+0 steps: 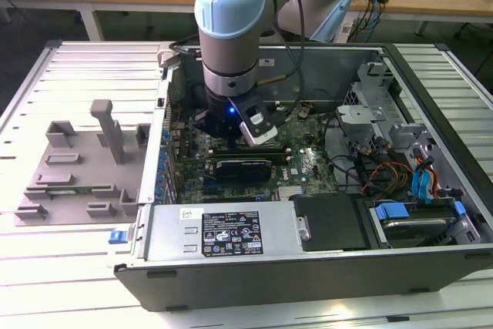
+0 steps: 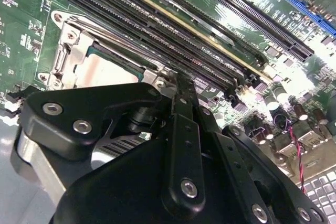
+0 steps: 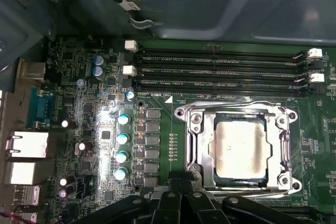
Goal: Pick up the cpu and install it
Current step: 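Install the second cpu locking lever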
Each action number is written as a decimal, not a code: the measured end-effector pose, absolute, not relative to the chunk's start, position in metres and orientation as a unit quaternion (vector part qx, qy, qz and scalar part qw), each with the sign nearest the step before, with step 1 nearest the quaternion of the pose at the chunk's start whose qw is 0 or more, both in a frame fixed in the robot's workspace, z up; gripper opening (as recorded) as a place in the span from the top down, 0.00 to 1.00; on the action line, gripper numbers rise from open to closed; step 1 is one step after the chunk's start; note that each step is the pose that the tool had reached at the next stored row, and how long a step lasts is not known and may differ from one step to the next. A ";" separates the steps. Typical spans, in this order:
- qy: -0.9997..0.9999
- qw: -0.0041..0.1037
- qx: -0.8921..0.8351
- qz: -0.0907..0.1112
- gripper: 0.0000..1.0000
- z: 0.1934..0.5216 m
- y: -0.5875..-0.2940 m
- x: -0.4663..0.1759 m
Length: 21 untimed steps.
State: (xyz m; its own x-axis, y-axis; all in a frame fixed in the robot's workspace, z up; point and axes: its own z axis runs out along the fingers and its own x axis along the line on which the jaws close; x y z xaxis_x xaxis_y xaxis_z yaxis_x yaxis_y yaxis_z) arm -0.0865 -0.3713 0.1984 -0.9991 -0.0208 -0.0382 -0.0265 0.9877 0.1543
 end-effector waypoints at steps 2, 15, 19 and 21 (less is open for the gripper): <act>0.997 0.018 -0.012 0.076 0.89 0.206 -0.371 -0.087; 0.998 0.018 -0.012 0.067 0.89 0.239 -0.371 -0.085; 0.997 0.018 -0.012 0.067 0.89 0.239 -0.371 -0.065; 0.997 0.018 -0.012 0.067 0.89 0.239 -0.371 -0.053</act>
